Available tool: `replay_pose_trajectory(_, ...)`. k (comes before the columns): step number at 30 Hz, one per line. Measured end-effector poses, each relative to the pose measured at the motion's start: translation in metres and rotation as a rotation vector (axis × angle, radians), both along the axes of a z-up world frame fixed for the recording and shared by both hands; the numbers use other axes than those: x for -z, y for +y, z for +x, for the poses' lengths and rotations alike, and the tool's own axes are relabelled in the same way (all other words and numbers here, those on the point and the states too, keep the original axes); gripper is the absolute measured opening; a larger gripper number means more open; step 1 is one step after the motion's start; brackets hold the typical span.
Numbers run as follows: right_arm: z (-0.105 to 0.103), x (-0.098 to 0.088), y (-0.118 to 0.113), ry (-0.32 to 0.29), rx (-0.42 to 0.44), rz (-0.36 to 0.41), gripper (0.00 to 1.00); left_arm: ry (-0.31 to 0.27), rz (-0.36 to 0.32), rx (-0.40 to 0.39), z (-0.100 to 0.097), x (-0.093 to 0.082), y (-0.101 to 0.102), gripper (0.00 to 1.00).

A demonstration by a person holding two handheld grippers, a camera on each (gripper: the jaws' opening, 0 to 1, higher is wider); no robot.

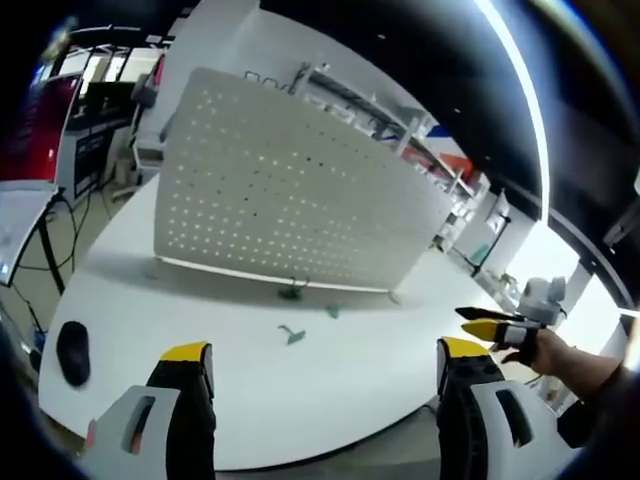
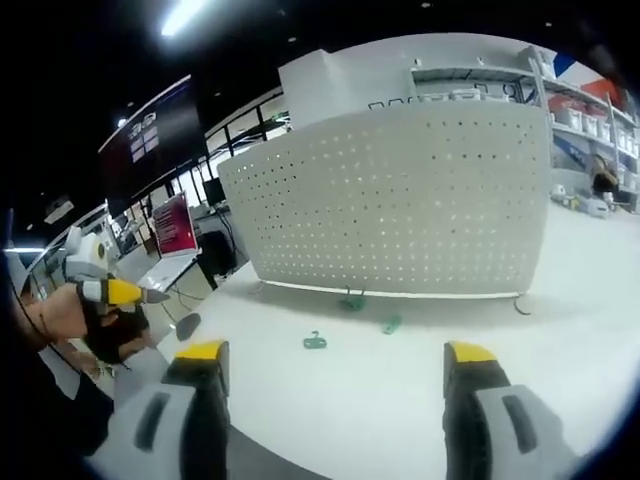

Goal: Insert the hook assembly into the mounting plate slot until the hook locks in place.

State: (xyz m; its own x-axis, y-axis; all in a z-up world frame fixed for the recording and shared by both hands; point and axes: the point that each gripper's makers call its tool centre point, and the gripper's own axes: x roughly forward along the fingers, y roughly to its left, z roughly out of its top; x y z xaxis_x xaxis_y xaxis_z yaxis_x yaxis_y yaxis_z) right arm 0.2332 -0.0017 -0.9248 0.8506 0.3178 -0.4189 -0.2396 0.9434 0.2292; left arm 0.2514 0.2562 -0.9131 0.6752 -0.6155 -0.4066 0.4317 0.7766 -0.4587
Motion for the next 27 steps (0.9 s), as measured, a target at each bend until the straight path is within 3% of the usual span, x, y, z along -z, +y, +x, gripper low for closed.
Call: replay_pose_trajectory(27,0.011,0.021,-0.010,0.046,-0.003,-0.010,0.79,0.031,0.028,0.015,0.005,0.009,-0.006,0.95)
